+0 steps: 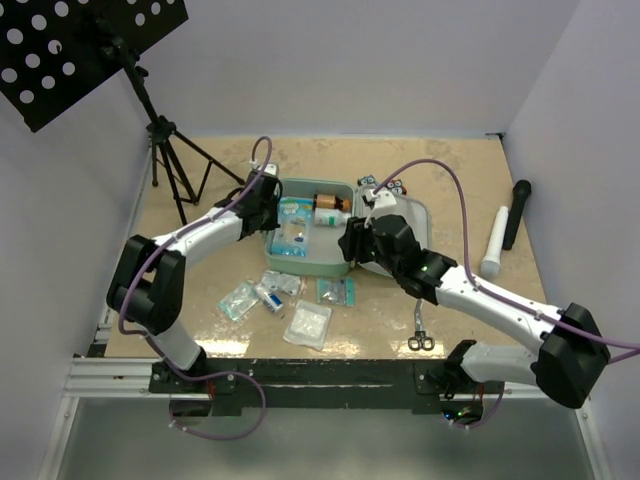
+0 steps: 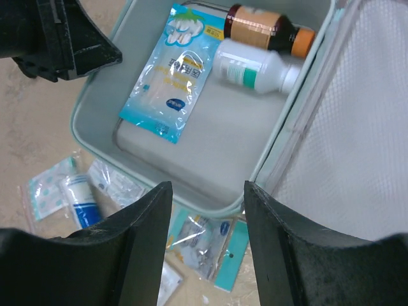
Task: Organize the medicine kit
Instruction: Adjust the medicine box at the center of the board.
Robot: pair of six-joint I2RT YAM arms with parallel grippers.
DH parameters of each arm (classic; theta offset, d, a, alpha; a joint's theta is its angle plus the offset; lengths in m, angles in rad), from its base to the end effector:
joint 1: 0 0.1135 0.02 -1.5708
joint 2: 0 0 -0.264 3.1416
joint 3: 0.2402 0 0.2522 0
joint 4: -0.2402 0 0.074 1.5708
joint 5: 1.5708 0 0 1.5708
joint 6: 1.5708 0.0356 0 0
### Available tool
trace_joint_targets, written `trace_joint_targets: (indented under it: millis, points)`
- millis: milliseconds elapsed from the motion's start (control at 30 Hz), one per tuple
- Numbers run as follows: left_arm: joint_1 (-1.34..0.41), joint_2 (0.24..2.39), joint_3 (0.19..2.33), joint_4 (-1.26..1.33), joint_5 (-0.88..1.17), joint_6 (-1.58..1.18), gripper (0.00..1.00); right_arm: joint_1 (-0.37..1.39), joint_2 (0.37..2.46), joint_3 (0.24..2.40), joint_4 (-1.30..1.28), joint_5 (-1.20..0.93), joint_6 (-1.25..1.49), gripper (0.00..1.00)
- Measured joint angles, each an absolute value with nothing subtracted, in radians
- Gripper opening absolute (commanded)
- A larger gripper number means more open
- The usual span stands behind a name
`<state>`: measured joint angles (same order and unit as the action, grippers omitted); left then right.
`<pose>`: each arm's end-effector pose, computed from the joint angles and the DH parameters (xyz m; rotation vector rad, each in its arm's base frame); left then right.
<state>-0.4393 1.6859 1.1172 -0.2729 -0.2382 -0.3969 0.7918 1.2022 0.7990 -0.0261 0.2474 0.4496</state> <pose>0.3306 -0.1461 0.2134 -0.0582 2.3834 -0.1086 0.1976 0.1877 0.2737 -0.1853 2.0206 0.5507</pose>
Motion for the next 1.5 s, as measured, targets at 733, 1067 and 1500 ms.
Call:
trace_joint_targets:
  millis: [733, 1067, 1500]
  points:
    - [-0.509, 1.468, 0.878, -0.226, -0.171, -0.504, 0.01, 0.792, 1.198, 0.744, -0.054, 0.233, 0.452, 0.52]
    - [-0.531, 1.398, 0.803, -0.210, -0.189, -0.568, 0.04, 0.792, 1.308, 0.835, -0.101, 0.218, 0.418, 0.49]
    - [-0.533, 1.372, 0.772, -0.191, -0.207, -0.619, 0.07, 0.801, 1.663, 1.084, -0.150, 0.223, 0.331, 0.29]
